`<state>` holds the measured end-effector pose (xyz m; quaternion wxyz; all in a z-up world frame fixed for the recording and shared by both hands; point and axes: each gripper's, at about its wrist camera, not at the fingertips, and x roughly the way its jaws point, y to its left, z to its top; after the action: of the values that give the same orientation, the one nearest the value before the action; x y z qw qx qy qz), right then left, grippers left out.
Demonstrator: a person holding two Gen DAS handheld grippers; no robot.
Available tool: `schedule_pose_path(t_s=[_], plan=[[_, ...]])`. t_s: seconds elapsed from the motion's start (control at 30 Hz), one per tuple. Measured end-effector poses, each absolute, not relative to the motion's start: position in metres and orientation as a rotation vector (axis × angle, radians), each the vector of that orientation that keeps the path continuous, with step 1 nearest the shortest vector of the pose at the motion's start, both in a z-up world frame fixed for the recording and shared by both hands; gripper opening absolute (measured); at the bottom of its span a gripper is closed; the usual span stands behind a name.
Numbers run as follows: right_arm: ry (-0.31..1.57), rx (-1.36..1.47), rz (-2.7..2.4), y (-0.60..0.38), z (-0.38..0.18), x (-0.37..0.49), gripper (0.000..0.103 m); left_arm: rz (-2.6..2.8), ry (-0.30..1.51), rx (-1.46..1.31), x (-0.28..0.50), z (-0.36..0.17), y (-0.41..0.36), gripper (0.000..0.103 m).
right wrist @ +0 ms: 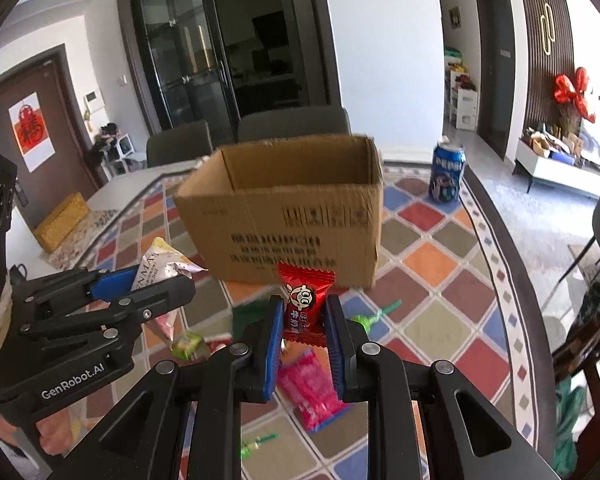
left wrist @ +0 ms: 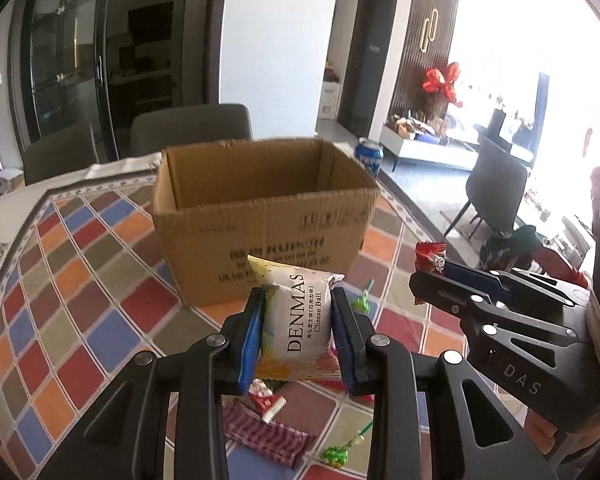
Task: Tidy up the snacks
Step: 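Carry the DENMAS bag and red candy over the box and release both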
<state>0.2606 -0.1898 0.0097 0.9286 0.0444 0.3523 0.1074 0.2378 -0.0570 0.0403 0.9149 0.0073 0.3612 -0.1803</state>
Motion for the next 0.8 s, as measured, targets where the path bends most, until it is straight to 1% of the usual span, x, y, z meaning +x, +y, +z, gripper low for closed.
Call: schedule_pose_path(t_s=[0.37, 0.8], plan=[[0.658, 0.100, 0.256, -0.180, 0.039, 0.287, 0.022, -0.351, 0.684, 0.006, 0.261, 0.067, -0.045, 0.032], [0.636, 0.095, 0.271, -0.167, 0.053, 0.328, 0.022, -0.319, 0.680, -0.018, 0.305, 0.078, -0.030, 0.032]])
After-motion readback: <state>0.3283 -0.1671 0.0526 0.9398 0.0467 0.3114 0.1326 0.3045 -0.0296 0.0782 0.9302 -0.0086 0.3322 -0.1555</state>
